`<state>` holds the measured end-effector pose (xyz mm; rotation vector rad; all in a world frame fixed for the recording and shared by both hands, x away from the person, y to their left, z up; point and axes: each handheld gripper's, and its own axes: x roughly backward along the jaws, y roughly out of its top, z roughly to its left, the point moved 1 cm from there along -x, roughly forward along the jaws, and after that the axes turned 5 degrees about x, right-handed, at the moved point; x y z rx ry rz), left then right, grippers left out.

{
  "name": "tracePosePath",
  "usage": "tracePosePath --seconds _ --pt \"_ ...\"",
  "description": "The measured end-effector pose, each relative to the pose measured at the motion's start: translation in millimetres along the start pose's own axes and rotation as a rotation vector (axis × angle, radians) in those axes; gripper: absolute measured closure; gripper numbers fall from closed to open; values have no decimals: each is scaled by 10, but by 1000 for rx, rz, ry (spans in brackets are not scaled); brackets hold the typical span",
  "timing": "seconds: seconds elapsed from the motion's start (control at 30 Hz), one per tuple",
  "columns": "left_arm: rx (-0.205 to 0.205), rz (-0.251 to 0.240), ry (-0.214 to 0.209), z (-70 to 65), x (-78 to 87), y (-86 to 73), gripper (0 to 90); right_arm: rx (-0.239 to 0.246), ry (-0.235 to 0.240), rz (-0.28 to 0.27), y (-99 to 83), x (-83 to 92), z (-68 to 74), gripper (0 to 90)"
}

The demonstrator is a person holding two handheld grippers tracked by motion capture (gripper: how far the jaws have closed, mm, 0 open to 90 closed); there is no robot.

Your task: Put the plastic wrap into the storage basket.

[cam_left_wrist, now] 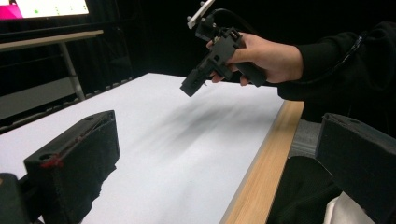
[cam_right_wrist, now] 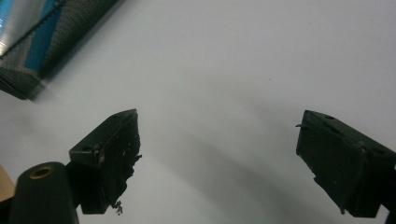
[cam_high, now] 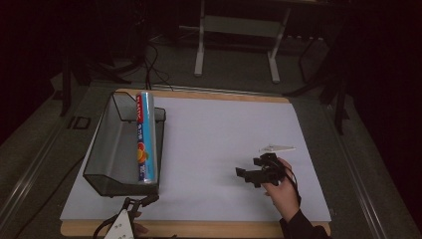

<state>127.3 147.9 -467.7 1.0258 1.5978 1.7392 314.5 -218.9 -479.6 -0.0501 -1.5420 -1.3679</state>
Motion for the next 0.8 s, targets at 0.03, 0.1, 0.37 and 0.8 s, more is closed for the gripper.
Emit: tracePosePath --seconds 0.03,0.1,0.37,0.8 --pt "0 0 0 0 0 0 6 3 -5 0 -20 8 -7 133" --pt "2 -2 0 0 2 1 6 -8 -4 -8 -64 22 -14 133" --pt "-4 -4 1 1 15 5 6 -22 -23 -12 -146 24 -98 132" --pt "-5 -2 -7 2 16 5 6 22 -57 12 -176 -56 -123 131"
